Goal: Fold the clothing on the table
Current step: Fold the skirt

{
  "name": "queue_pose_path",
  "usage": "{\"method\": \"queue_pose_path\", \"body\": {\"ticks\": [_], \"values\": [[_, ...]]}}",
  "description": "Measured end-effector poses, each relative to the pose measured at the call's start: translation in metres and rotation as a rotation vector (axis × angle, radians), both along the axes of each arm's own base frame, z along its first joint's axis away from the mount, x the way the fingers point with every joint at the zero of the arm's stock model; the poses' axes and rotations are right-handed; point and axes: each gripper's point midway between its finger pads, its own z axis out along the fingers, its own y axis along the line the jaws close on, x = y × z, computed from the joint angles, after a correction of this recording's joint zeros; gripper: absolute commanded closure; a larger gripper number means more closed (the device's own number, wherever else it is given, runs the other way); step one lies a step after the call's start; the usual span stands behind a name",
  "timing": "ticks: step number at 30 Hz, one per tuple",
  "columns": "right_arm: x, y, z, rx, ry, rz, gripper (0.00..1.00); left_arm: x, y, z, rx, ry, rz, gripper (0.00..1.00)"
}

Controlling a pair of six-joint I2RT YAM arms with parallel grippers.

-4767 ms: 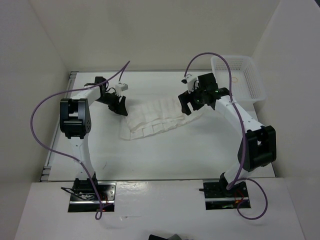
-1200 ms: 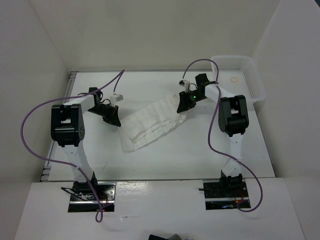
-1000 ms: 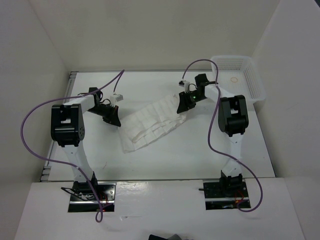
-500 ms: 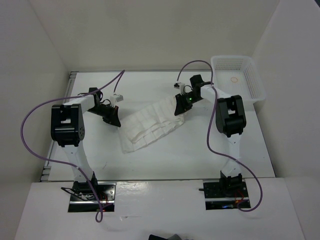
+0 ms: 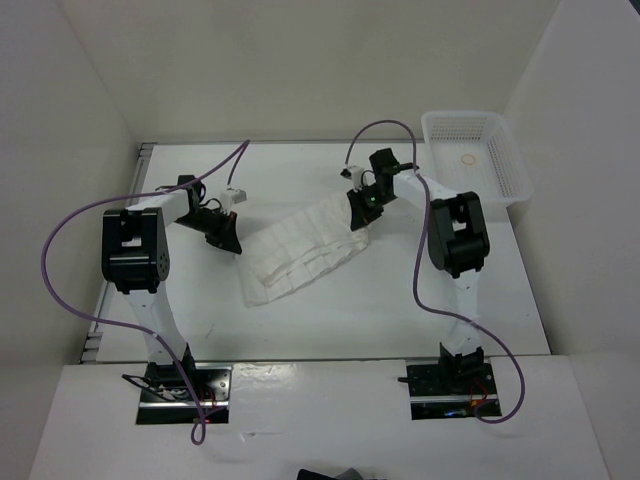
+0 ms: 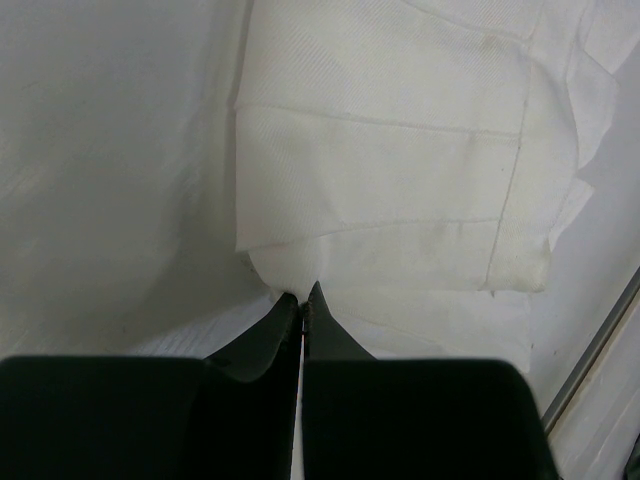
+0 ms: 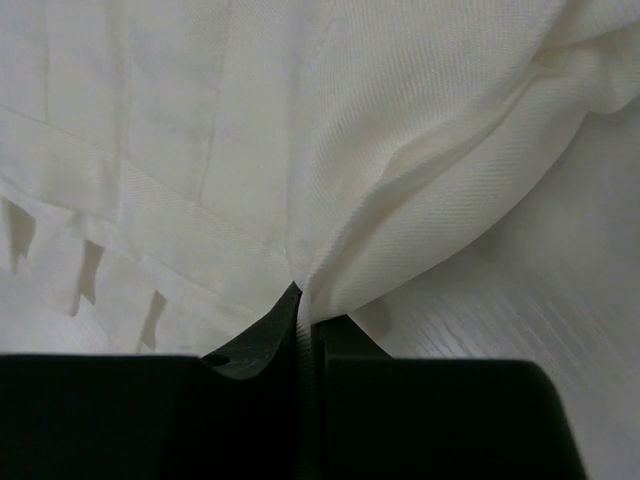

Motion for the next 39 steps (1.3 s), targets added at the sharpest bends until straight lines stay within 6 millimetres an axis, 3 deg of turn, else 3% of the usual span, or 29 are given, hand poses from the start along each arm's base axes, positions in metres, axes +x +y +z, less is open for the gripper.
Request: {"method": "queue_pose_path", "body": {"ticks": [4,12,16,22,32,39], "values": [[-0.001,0.021,0.019,-0.149,-0.121,0.012,1.00,-0.001,0.000,0.000,0.000,0.006,0.000,1.00],[-0.038,0.123,0.085,-0.281,-0.418,0.133,1.00,-0.004,-0.003,0.000,-0.001,0.015,-0.008,1.00],[-0.050,0.145,0.102,-0.304,-0.490,0.147,1.00,-0.004,-0.006,0.000,0.000,0.016,-0.015,1.00],[-0.066,0.156,0.110,-0.350,-0.536,0.165,1.00,-0.004,-0.006,0.000,0.000,0.017,-0.014,1.00],[-0.132,0.206,0.109,-0.325,-0.558,0.322,1.00,-0.003,-0.006,0.002,-0.001,0.013,-0.013,1.00],[-0.148,0.229,0.110,-0.297,-0.561,0.359,1.00,-0.003,-0.007,0.002,-0.003,0.025,-0.001,1.00]]}}
